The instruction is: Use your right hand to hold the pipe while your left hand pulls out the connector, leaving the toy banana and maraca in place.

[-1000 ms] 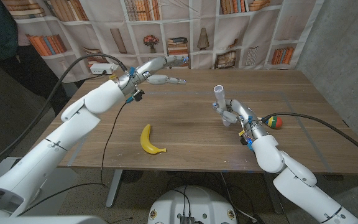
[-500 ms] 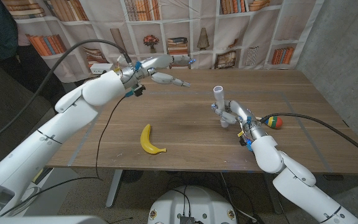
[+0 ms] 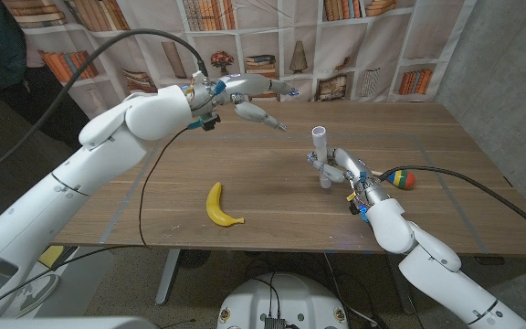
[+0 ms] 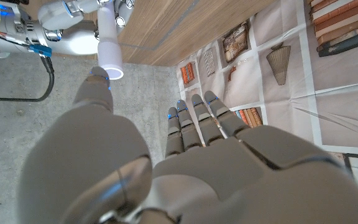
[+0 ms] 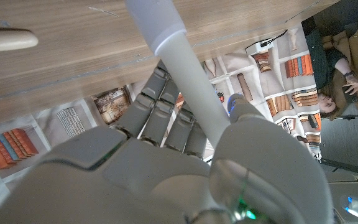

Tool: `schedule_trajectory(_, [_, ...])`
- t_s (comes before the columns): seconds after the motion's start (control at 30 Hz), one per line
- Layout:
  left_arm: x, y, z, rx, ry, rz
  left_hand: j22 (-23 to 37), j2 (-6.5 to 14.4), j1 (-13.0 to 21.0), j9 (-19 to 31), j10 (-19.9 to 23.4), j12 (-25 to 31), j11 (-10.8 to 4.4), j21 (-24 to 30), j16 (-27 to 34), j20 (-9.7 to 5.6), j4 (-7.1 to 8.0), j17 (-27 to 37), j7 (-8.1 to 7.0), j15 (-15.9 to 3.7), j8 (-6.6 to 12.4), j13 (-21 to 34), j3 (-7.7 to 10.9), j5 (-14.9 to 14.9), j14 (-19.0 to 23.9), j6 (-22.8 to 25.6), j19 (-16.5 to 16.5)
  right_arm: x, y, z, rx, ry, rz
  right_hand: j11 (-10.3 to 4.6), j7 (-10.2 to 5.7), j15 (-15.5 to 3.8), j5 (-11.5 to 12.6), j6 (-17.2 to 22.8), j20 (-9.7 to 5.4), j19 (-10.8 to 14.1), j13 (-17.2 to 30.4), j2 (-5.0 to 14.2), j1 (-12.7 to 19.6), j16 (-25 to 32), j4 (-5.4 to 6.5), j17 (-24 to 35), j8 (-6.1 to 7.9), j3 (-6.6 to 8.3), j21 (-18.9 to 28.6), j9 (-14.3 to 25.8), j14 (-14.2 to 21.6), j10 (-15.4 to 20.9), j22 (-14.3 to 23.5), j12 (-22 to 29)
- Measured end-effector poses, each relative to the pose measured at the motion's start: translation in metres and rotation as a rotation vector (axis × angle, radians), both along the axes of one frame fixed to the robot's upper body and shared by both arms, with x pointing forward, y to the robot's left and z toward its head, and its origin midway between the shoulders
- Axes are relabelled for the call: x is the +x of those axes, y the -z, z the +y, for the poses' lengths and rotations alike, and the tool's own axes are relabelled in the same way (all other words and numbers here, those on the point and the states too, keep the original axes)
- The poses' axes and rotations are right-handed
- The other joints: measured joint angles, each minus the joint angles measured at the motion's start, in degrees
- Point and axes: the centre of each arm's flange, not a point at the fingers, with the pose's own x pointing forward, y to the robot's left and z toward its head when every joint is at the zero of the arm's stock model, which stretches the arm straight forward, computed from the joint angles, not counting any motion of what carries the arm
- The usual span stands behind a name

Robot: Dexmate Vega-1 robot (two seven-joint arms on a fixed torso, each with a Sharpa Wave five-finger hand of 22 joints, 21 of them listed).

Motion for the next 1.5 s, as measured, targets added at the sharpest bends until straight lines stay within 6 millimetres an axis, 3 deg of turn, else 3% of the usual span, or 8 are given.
schedule_trajectory(0.23, [0.001, 0.001, -0.004, 0.071, -0.057, 0.006, 0.00, -0.66, 0.66, 0.00, 0.32, 0.00, 0.31, -0.39, 0.00, 0.00, 0.00, 0.00, 0.05, -0.13, 0.00, 0.00, 0.00, 0.00, 0.13, 0.19, 0.00, 0.003, 0.001, 0.001, 0.002, -0.007, 0.006, 0.22, -0.10, 0.00, 0.00, 0.11, 0.00, 0.00, 0.00, 0.03, -0.03, 0.00, 0.00, 0.00, 0.00, 0.00, 0.22, 0.00, 0.00, -0.23, 0.00, 0.00])
schedule_trajectory(0.27, [-0.009, -0.006, -0.016, 0.093, -0.038, -0.023, 0.00, -0.66, 0.66, 0.00, 0.41, 0.00, 0.40, -0.39, 0.00, 0.00, 0.00, 0.00, 0.05, -0.22, 0.00, 0.00, 0.00, 0.00, 0.22, 0.19, 0.00, 0.003, 0.001, 0.003, 0.005, -0.021, 0.009, 0.22, -0.11, 0.00, 0.00, 0.11, 0.00, 0.00, 0.00, 0.03, -0.03, 0.00, 0.00, 0.00, 0.00, 0.00, 0.22, -0.01, 0.00, -0.23, 0.00, 0.00])
schedule_trajectory(0.3, [-0.007, -0.005, -0.016, 0.104, -0.050, -0.019, 0.00, -0.66, 0.66, 0.00, 0.43, 0.00, 0.37, -0.39, 0.00, 0.00, 0.00, 0.00, 0.05, -0.22, 0.00, 0.00, 0.00, 0.00, 0.22, 0.19, 0.00, 0.003, 0.001, 0.003, 0.005, -0.021, 0.009, 0.22, -0.11, 0.00, 0.00, 0.11, 0.00, 0.00, 0.00, 0.04, -0.03, 0.00, 0.00, 0.00, 0.00, 0.00, 0.21, 0.06, 0.00, -0.23, 0.00, 0.00])
schedule_trajectory(0.53, [-0.014, -0.012, -0.032, 0.182, -0.075, -0.044, 0.00, -0.33, 0.95, 0.29, 3.43, 0.57, -1.57, -0.39, 0.38, 0.13, 0.25, 0.15, -0.35, -0.19, 0.65, 0.27, -0.24, 0.00, 2.46, 2.66, 0.12, 0.006, 0.001, 0.007, 0.009, -0.040, 0.019, 0.21, -0.17, 0.00, 0.00, 0.18, 0.10, -0.53, 0.00, 0.05, -0.04, 0.00, -0.34, -0.01, 0.00, 0.34, 0.44, 0.26, 0.00, -0.22, -0.01, 0.00])
schedule_trajectory(0.67, [-0.016, -0.017, -0.043, 0.229, -0.084, -0.047, 0.00, 0.62, 0.74, 0.29, 3.62, 0.57, -1.76, -0.39, 0.38, 0.22, 0.25, 0.16, -0.38, -0.19, 0.61, 0.28, -0.25, 0.00, 2.46, 2.65, 0.22, 0.008, 0.001, 0.009, 0.010, -0.052, 0.025, 0.21, -0.17, 0.00, 0.00, 0.18, 0.10, -0.52, 0.00, 0.05, -0.04, 0.00, -0.55, 0.27, 0.00, 0.56, 0.44, 0.27, 0.00, -0.22, -0.01, 0.00])
schedule_trajectory(0.77, [-0.016, -0.020, -0.050, 0.262, -0.093, -0.044, 0.16, 0.93, 1.06, 0.29, 3.29, 0.26, -1.77, -0.81, 0.38, 0.22, 0.25, 0.16, -0.89, -0.19, 0.17, 0.28, -0.24, 0.00, 2.45, 2.07, 0.22, 0.009, 0.001, 0.011, 0.011, -0.058, 0.027, 0.21, -0.03, 0.00, 0.00, 0.32, 0.10, -0.52, 0.00, 0.04, -0.04, 0.00, -0.79, 0.27, 0.00, 0.79, 0.50, 0.26, 0.00, -0.22, -0.01, 0.00])
schedule_trajectory(1.5, [-0.016, -0.030, -0.094, 0.441, -0.108, -0.045, 0.16, 2.94, 6.89, 0.42, -0.63, -1.28, -1.01, -0.70, -0.33, 0.51, -0.95, 0.16, -0.34, 0.00, -1.15, 0.76, 1.29, -0.45, 0.36, -1.91, 1.12, 0.004, 0.002, 0.008, 0.029, -0.064, 0.019, 0.19, 0.34, 0.00, 0.00, 0.75, 0.10, -0.51, 0.29, 0.13, 0.05, 0.00, -1.19, 0.26, 0.41, 1.20, 1.11, 0.49, 0.00, 0.42, -0.17, 0.24])
